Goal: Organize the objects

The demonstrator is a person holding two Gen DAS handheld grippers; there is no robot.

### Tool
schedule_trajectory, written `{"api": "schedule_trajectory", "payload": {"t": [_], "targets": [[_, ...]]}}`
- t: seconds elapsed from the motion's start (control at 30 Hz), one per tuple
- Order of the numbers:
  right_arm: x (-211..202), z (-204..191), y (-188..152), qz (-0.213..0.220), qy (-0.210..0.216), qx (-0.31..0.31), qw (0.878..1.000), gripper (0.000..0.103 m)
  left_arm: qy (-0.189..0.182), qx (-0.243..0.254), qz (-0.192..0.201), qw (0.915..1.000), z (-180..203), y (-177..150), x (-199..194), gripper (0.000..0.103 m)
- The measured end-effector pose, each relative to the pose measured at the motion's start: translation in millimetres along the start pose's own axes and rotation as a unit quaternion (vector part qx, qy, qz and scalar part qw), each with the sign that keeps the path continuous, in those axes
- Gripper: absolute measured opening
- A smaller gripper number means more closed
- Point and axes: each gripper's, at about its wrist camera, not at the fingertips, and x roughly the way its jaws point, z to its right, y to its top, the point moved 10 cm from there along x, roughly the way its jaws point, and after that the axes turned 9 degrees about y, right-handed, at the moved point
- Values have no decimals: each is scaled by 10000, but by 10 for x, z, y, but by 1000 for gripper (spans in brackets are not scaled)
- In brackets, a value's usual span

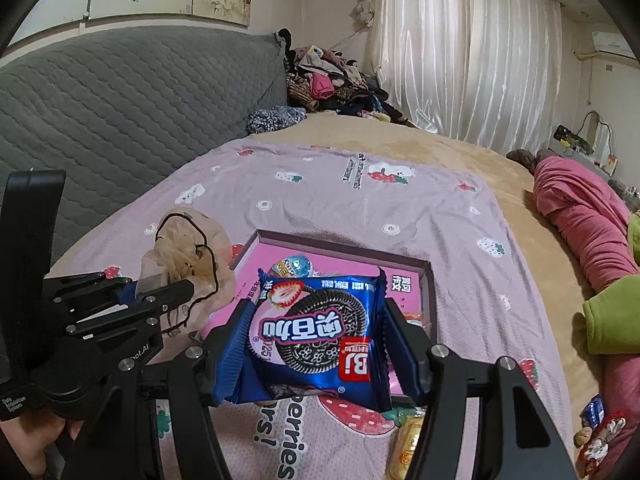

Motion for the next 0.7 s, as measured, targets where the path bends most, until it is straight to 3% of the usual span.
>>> {"api": "schedule_trajectory", "payload": {"t": [0.7], "targets": [[445, 59, -154, -161, -30, 48, 9999, 63, -2, -151, -169, 9997, -96, -171, 454, 12]]}}
